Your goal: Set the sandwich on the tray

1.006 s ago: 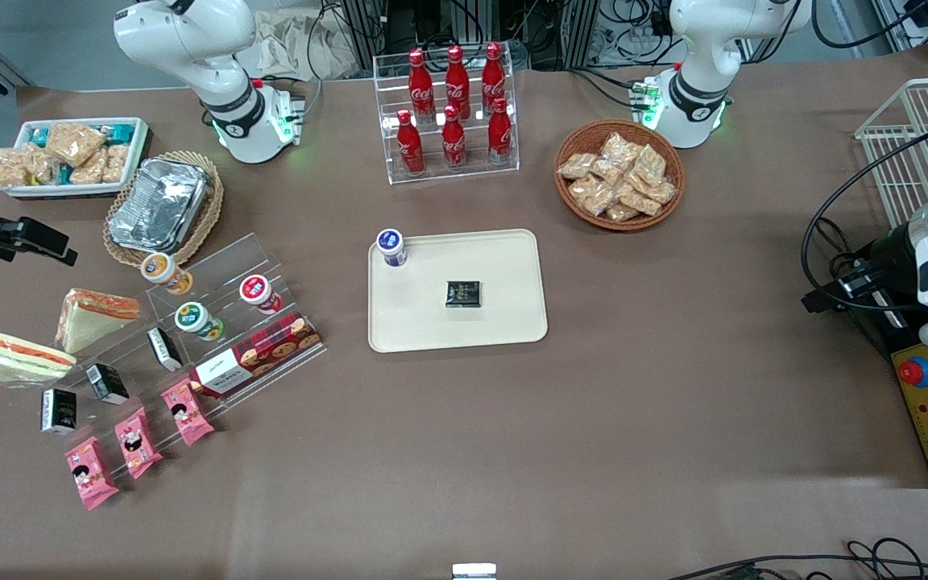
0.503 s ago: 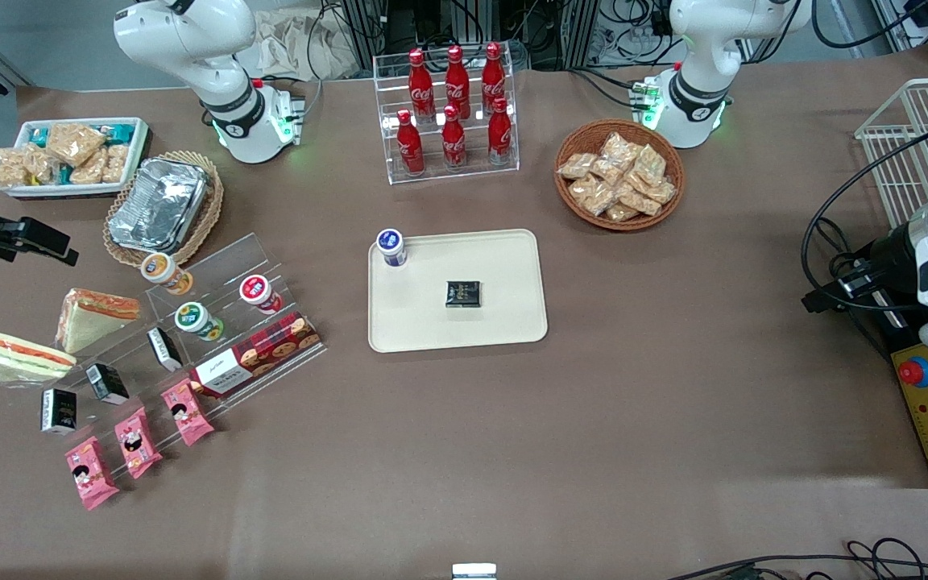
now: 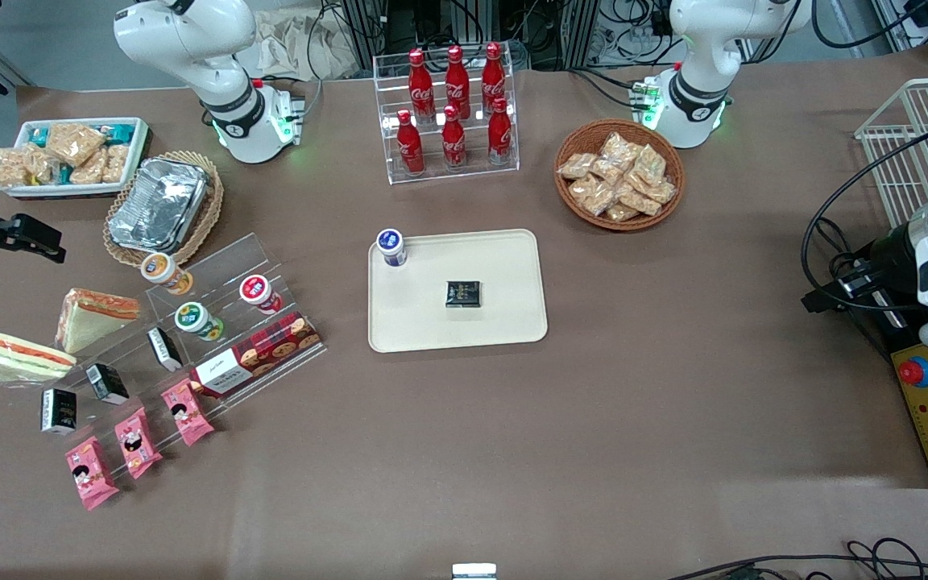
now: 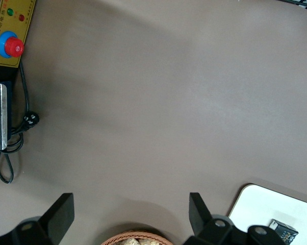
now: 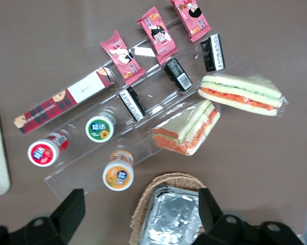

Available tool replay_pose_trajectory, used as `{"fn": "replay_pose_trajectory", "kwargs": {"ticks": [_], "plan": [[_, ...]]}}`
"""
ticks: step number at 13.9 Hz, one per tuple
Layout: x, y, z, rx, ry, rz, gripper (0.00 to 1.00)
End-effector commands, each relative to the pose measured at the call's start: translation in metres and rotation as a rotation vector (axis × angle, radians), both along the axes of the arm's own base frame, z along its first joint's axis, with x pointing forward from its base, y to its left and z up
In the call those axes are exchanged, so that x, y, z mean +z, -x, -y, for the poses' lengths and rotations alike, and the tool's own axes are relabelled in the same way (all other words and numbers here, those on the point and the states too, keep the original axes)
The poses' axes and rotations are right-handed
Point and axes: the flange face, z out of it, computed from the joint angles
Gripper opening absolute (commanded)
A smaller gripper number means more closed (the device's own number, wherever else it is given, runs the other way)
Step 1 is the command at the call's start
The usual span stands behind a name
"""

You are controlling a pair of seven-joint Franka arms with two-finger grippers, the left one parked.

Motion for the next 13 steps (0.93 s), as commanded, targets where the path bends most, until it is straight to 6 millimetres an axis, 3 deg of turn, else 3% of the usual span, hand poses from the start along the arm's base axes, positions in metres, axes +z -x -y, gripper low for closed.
{"fn": "replay_pose_trajectory", "kwargs": {"ticks": [1, 2, 8, 10, 13], "plan": [[0.001, 0.000, 0.014, 0.145, 0.013, -0.009, 0.99], [0.001, 0.002, 0.031, 0.187, 0.009, -0.013, 0.99], [-0.005, 0.004, 0.064, 0.122, -0.080, 0.019, 0.99], [-0.010, 0.005, 0.078, -0.116, -0.150, 0.041, 0.99], [-0.017, 0.000, 0.068, -0.500, -0.126, 0.018, 0.99]]}}
